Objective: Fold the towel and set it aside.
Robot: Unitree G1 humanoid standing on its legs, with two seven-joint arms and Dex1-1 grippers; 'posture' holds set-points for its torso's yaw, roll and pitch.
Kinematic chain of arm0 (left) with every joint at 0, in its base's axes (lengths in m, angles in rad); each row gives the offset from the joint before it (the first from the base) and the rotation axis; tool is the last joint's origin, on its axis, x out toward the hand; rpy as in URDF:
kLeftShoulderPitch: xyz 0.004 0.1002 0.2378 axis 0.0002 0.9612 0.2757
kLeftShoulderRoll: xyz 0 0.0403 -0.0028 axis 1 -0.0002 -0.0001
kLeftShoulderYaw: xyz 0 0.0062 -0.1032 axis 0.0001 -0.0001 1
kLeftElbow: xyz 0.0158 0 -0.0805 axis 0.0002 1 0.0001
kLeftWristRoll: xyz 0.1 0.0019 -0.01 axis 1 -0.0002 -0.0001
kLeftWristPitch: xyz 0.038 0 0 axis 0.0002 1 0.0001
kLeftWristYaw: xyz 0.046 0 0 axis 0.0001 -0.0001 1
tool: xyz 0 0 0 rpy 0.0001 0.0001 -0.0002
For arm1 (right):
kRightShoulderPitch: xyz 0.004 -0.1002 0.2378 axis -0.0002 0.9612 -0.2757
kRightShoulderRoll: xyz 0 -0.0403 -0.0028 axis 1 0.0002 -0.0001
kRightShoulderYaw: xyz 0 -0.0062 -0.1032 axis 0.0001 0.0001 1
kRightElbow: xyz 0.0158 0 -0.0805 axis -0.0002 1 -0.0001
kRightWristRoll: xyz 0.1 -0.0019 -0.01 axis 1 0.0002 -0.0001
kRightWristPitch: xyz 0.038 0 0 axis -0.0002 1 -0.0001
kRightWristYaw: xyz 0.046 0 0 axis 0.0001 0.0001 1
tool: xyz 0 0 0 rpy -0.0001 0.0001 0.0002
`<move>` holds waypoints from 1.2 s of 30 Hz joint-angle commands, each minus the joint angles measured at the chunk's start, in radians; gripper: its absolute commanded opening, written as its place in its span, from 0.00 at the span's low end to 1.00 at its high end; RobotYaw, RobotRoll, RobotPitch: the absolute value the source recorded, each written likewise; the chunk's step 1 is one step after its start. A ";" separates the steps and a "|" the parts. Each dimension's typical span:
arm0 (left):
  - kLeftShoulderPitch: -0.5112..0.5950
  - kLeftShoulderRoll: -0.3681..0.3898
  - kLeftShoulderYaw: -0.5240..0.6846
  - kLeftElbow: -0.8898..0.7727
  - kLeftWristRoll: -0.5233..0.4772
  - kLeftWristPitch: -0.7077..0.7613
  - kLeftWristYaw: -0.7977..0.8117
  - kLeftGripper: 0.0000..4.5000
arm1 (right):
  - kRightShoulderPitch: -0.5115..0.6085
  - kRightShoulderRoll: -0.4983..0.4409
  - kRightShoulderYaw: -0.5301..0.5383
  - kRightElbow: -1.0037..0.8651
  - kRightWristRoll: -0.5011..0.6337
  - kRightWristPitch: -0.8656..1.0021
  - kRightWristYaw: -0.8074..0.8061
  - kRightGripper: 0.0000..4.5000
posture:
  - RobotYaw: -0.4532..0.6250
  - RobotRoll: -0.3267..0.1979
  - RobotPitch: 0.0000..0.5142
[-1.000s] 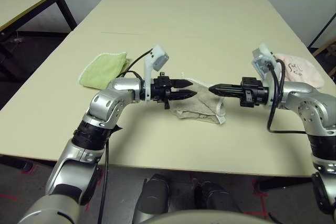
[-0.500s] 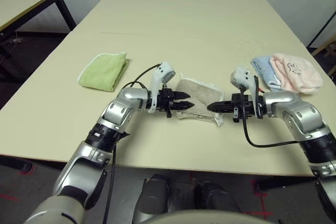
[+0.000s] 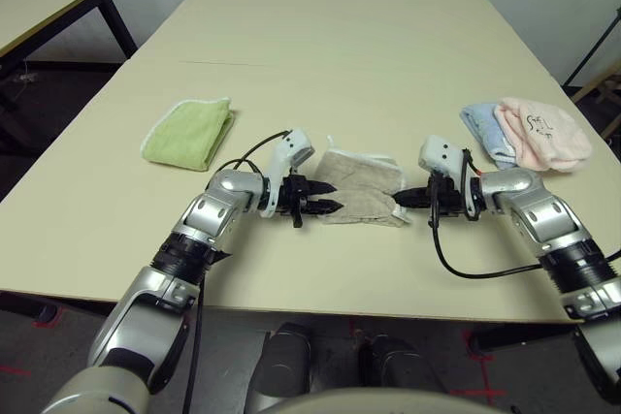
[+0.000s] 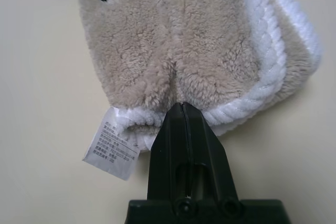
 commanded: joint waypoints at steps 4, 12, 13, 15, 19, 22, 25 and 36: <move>-0.007 0.030 0.094 -0.168 -0.124 0.156 -0.017 0.42 | -0.059 -0.026 -0.139 -0.017 0.131 0.117 0.070 0.00 | 0.59 0.62 0.20; -0.126 -0.024 0.137 -0.156 -0.190 0.246 0.037 0.42 | -0.174 0.020 -0.222 -0.034 0.250 0.268 0.060 0.00 | 0.59 0.62 0.19; -0.129 -0.034 0.112 -0.121 -0.165 0.219 0.034 0.42 | -0.170 0.040 -0.196 -0.032 0.230 0.257 0.054 0.00 | 0.59 0.62 0.19; -0.134 -0.059 0.076 -0.051 -0.124 0.170 0.036 0.42 | -0.160 0.075 -0.149 -0.018 0.189 0.232 0.042 0.00 | 0.59 0.62 0.19; -0.145 -0.111 0.014 0.137 -0.012 0.019 0.063 0.42 | -0.140 0.139 -0.079 0.065 0.108 0.144 0.011 0.00 | 0.59 0.62 0.19; -0.158 -0.144 -0.008 0.290 0.081 -0.118 0.126 0.42 | -0.128 0.162 -0.044 0.148 0.035 0.046 -0.018 0.00 | 0.59 0.62 0.19; -0.165 -0.157 -0.010 0.399 0.130 -0.177 0.150 0.42 | -0.124 0.166 -0.029 0.227 -0.032 -0.043 -0.051 0.00 | 0.59 0.62 0.19; -0.053 -0.127 0.122 0.080 -0.083 -0.031 0.004 0.31 | -0.121 0.155 -0.147 0.234 0.080 0.040 0.010 0.09 | 0.58 0.62 0.17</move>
